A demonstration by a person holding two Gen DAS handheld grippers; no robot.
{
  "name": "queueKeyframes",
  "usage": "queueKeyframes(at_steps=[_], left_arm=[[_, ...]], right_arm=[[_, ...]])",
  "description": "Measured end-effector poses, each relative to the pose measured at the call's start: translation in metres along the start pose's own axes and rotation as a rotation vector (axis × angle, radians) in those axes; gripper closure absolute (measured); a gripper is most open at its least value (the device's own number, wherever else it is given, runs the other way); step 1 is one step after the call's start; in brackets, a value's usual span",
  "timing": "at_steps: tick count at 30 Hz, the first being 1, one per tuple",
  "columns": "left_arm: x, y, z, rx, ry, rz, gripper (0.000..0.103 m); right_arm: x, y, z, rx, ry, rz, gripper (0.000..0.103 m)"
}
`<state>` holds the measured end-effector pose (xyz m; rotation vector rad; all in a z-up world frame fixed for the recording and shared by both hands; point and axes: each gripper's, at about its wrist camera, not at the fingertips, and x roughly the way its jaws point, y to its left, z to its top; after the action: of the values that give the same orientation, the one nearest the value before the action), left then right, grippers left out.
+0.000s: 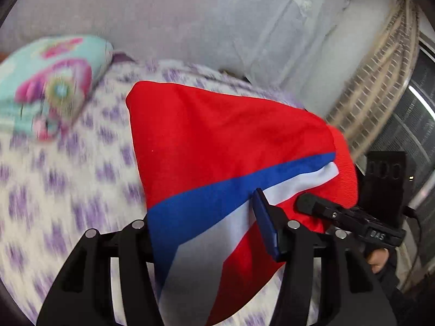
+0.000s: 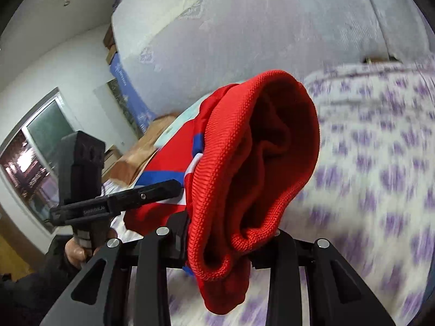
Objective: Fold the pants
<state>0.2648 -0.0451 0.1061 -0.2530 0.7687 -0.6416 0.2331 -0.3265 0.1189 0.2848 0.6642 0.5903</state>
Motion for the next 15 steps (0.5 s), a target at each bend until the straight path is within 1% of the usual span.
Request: queueKeyframes(at_steps=[2,3,4,5,6,7,8,9,10,11,12,14,15], left_arm=[[0.023,0.015,0.026,0.000,-0.010,0.031,0.048],[0.040,0.025,0.037,-0.002,-0.008,0.051,0.044],[0.062,0.039,0.046,-0.004,0.006,0.074,0.031],[0.086,0.054,0.049,-0.006,0.030,0.099,0.022],[0.109,0.072,0.049,-0.018,0.051,0.157,0.016],[0.137,0.099,0.043,-0.052,0.093,0.250,0.016],[0.156,0.122,0.036,-0.091,0.149,0.308,0.017],[0.165,0.142,0.029,-0.139,0.193,0.358,0.026],[0.164,0.152,0.024,-0.179,0.204,0.358,0.026],[0.153,0.162,0.019,-0.234,0.181,0.315,0.026],[0.135,0.161,0.017,-0.246,0.147,0.312,0.026],[0.100,0.144,0.013,-0.211,0.090,0.332,0.018],[0.081,0.130,0.010,-0.183,0.060,0.342,0.013]], right_arm=[[0.034,-0.018,0.029,-0.007,0.012,-0.025,0.069],[0.056,-0.030,0.039,-0.015,0.023,-0.041,0.062],[0.072,-0.039,0.044,-0.018,0.028,-0.069,0.046],[0.094,-0.051,0.045,-0.023,0.029,-0.129,0.029],[0.122,-0.072,0.039,-0.020,0.038,-0.274,0.010],[0.137,-0.086,0.029,-0.008,0.045,-0.369,0.010],[0.151,-0.103,0.019,0.016,0.073,-0.434,0.014],[0.156,-0.118,0.007,0.054,0.085,-0.478,0.029],[0.151,-0.124,0.001,0.088,0.072,-0.468,0.031],[0.138,-0.125,-0.004,0.127,0.040,-0.428,0.031],[0.117,-0.121,-0.010,0.152,-0.001,-0.394,0.030],[0.085,-0.101,-0.015,0.153,-0.045,-0.368,0.025],[0.067,-0.089,-0.018,0.145,-0.068,-0.349,0.020]])
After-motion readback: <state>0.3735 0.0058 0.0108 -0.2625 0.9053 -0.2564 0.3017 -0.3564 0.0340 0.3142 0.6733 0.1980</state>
